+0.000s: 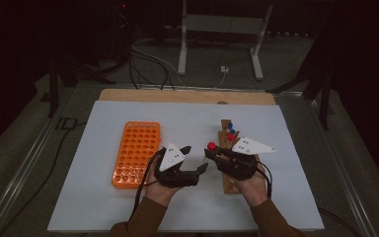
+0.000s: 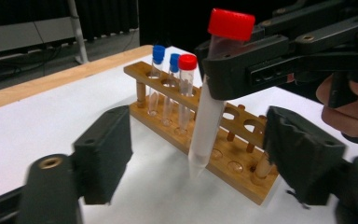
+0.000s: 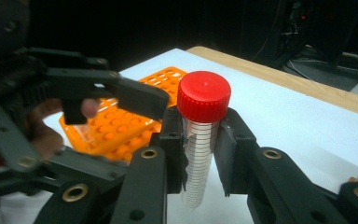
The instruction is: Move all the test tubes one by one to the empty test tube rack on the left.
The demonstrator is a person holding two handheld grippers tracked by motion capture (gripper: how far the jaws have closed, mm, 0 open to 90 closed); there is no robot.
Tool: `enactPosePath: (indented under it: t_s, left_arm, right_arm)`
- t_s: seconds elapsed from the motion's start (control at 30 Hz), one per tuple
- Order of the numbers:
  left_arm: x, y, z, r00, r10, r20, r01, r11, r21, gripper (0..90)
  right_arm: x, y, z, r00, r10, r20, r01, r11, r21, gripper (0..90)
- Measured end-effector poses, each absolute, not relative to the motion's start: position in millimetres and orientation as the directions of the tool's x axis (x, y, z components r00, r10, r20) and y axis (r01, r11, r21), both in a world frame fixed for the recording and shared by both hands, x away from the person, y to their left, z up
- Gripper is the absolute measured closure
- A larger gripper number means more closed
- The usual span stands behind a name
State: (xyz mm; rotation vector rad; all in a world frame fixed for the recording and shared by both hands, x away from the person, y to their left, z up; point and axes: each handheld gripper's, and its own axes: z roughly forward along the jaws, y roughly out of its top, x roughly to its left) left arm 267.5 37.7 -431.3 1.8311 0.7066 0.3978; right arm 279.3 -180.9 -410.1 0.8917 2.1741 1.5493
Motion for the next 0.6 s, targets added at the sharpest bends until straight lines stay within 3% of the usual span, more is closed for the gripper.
enactPosePath:
  t_s: [0.27,0.6]
  left_arm:
    - [268.9,32.7,-434.7,0.795,0.603,-0.058,0.272,-0.269,0.924,58.5]
    - [268.8,32.6,-435.7,0.809,0.586,-0.057,0.273,-0.287,0.918,74.3]
  right_arm:
    - [275.7,-175.1,-410.1,-0.776,0.624,0.096,0.298,0.228,0.927,74.7]
    - [273.2,-170.9,-410.7,-0.791,0.604,0.094,0.293,0.241,0.925,74.7]
